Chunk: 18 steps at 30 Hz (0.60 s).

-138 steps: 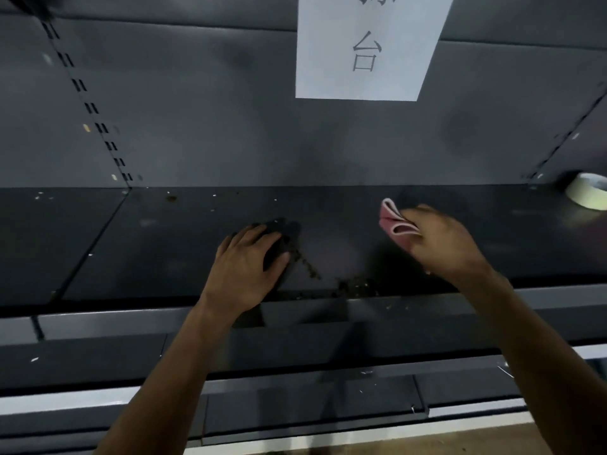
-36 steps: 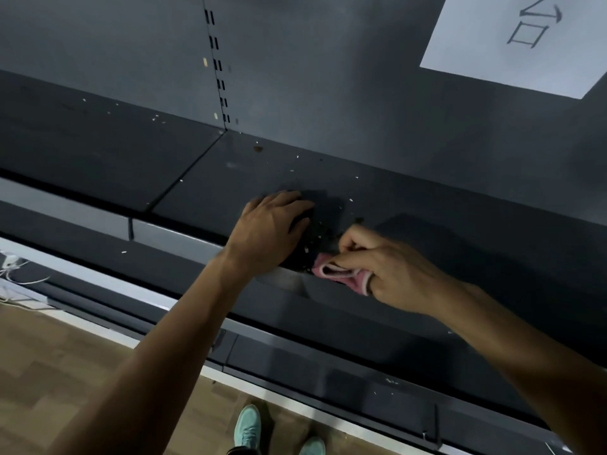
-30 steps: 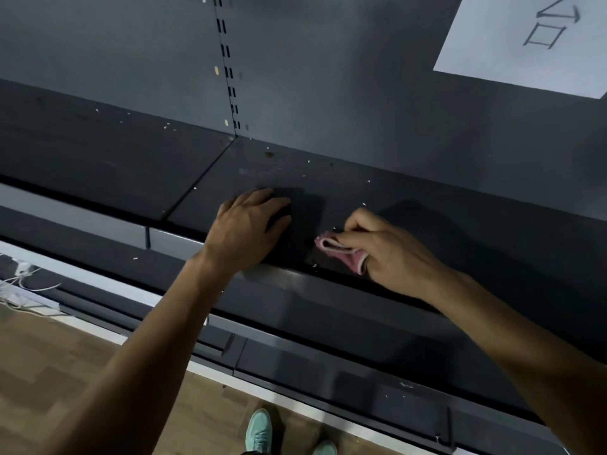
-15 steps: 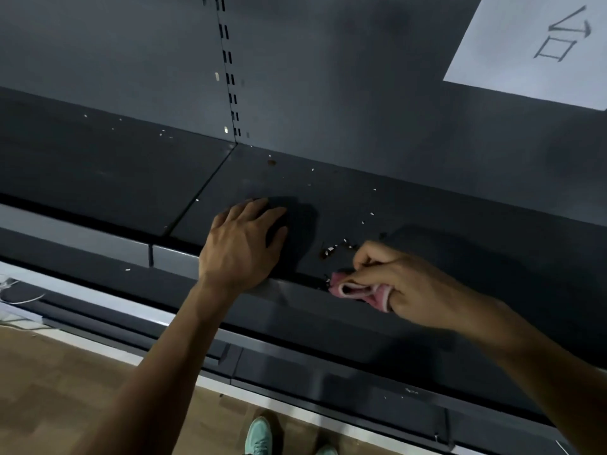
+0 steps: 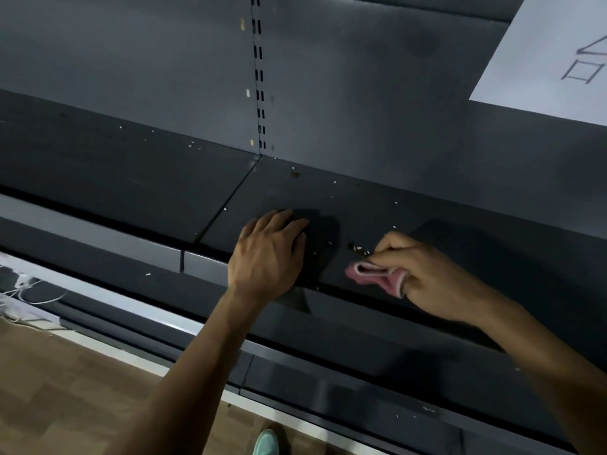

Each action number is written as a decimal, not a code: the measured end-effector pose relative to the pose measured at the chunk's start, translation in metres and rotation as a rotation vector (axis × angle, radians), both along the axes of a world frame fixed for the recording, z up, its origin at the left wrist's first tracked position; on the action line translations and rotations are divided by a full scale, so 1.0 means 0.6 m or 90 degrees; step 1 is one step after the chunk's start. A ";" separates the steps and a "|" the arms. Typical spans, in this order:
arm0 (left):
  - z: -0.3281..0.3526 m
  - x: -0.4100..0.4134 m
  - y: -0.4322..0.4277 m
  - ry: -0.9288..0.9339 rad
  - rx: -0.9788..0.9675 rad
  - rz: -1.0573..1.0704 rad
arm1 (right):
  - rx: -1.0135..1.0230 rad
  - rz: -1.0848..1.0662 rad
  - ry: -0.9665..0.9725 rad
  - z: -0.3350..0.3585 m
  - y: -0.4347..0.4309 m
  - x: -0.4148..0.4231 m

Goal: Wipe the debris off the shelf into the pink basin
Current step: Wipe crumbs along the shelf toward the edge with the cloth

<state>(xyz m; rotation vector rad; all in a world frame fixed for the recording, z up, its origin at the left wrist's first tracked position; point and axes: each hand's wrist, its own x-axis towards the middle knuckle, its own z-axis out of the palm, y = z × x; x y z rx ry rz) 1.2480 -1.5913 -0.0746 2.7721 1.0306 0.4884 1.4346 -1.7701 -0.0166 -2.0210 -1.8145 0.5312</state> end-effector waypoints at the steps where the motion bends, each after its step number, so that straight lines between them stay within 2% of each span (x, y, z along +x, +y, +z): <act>1: 0.000 0.001 -0.001 -0.003 -0.002 0.001 | -0.026 0.019 0.019 0.001 -0.009 -0.002; 5: 0.004 0.002 -0.001 -0.016 -0.022 -0.003 | -0.057 0.049 0.027 -0.012 -0.011 -0.032; 10: 0.016 -0.011 0.030 -0.046 -0.058 -0.038 | 0.023 0.030 -0.081 -0.018 0.036 -0.092; 15: 0.008 -0.044 0.066 -0.013 -0.038 -0.026 | 0.086 -0.057 -0.169 -0.041 0.078 -0.106; 18: 0.007 -0.046 0.061 -0.008 -0.028 -0.023 | 0.087 -0.136 -0.124 -0.033 0.101 -0.077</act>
